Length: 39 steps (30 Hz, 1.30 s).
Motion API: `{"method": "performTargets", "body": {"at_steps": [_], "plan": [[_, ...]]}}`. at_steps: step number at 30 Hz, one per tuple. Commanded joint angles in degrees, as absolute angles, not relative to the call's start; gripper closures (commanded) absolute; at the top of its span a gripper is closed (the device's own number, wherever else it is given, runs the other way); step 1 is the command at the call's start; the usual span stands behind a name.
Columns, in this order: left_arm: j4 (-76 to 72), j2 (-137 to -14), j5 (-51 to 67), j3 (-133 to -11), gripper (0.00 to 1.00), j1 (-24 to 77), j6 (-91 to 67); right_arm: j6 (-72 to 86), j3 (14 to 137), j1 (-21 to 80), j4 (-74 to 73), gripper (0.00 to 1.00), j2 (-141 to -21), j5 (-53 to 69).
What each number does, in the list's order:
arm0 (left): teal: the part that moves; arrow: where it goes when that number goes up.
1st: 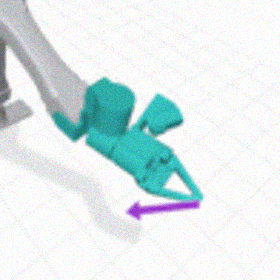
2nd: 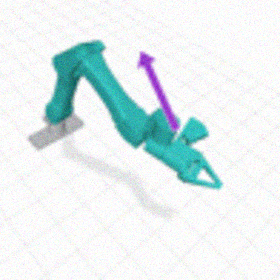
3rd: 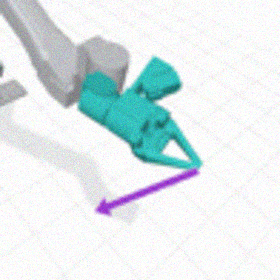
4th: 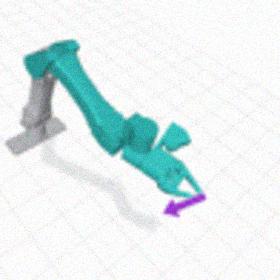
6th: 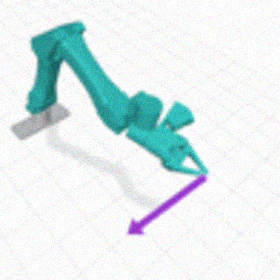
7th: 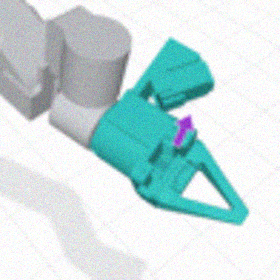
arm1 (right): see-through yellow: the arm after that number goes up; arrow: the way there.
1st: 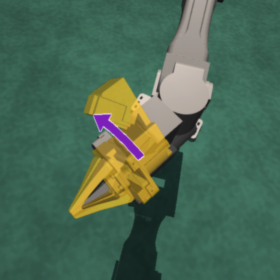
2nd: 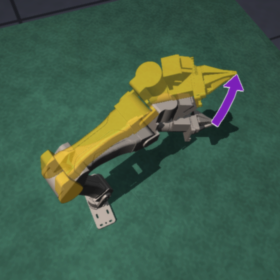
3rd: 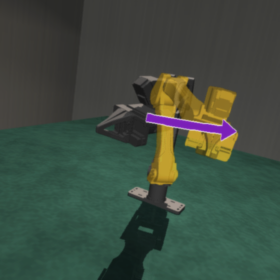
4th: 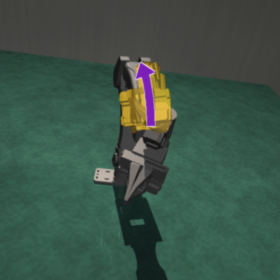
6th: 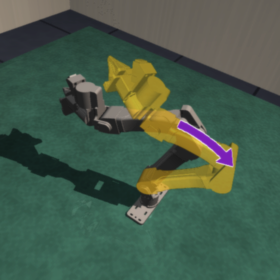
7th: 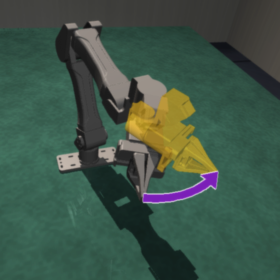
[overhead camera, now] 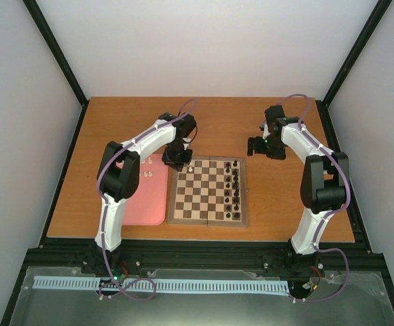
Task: Set up the chess pieces on the board
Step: Place the chess piece on the chessboard.
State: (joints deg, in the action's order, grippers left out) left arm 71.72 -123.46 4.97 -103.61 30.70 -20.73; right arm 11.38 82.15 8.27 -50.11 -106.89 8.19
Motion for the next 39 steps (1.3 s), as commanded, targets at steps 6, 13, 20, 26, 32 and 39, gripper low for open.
{"method": "performTargets", "body": {"at_steps": [6, 13, 20, 26, 32, 39], "plan": [[73.0, -125.4, 5.7, -106.2, 0.92, 30.9, -19.6, 10.6, 82.8, 7.7, -49.7, 0.00, -107.0, 7.7], [73.0, -125.5, 5.9, -106.3, 0.92, 30.9, -19.5, 10.6, 82.8, 7.7, -49.7, 0.00, -107.0, 7.5], [73.0, -125.8, 6.3, -106.6, 0.92, 31.0, -19.7, 10.6, 82.7, 7.7, -49.6, 0.00, -107.0, 7.8], [72.8, -125.9, 6.7, -106.6, 0.91, 31.0, -19.6, 10.6, 82.6, 7.7, -49.5, 0.00, -106.8, 7.7], [72.8, -126.2, 6.9, -106.6, 0.87, 31.0, -19.5, 10.5, 82.4, 7.7, -49.6, 0.00, -106.8, 7.6], [72.8, -125.7, 7.1, -106.3, 0.83, 31.0, -19.3, 10.5, 82.4, 7.7, -49.6, 0.00, -106.8, 7.7]]}}
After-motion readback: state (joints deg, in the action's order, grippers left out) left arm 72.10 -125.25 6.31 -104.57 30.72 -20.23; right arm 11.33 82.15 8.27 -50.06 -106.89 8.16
